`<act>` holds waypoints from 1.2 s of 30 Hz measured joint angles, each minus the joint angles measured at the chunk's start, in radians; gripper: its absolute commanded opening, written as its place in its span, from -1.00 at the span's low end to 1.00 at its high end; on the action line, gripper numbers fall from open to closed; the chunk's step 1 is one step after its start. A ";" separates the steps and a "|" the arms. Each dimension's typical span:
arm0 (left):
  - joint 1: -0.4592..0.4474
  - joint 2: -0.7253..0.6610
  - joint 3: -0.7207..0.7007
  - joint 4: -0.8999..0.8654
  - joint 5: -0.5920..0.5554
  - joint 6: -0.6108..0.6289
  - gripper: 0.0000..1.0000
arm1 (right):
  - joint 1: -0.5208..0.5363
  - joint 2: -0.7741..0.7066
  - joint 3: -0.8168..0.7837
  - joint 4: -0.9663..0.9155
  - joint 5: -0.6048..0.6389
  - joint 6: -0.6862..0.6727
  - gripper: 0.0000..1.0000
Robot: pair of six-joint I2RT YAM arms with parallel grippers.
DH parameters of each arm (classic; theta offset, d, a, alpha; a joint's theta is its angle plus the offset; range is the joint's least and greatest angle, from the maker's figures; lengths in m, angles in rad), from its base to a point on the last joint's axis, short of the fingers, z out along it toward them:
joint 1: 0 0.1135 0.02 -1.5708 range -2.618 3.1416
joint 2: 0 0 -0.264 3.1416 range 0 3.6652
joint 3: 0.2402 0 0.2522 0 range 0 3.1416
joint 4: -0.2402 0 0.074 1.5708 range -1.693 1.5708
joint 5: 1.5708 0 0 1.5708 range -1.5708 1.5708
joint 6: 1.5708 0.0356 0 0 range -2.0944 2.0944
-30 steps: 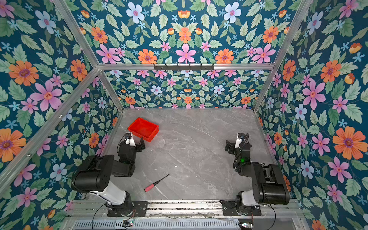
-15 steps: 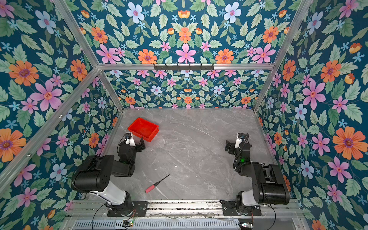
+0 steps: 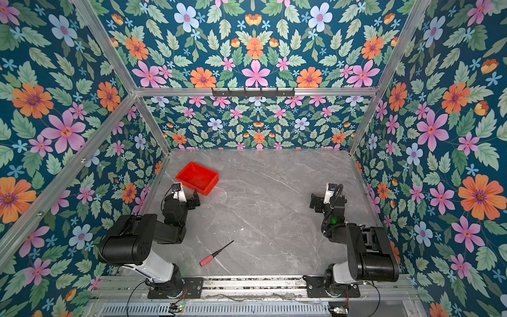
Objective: Put the screwdriver in the bin
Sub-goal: Pick up the screwdriver from the bottom-center of the table.
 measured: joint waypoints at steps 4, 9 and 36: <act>-0.011 -0.075 0.003 -0.052 0.005 0.008 1.00 | 0.000 -0.055 0.002 -0.026 0.000 0.000 0.99; -0.024 -0.222 0.029 -0.196 0.029 0.047 1.00 | 0.008 -0.202 0.002 -0.108 0.000 -0.008 0.99; -0.367 -0.626 0.358 -1.263 0.176 0.440 1.00 | 0.391 -0.738 0.168 -0.854 -0.082 -0.259 0.99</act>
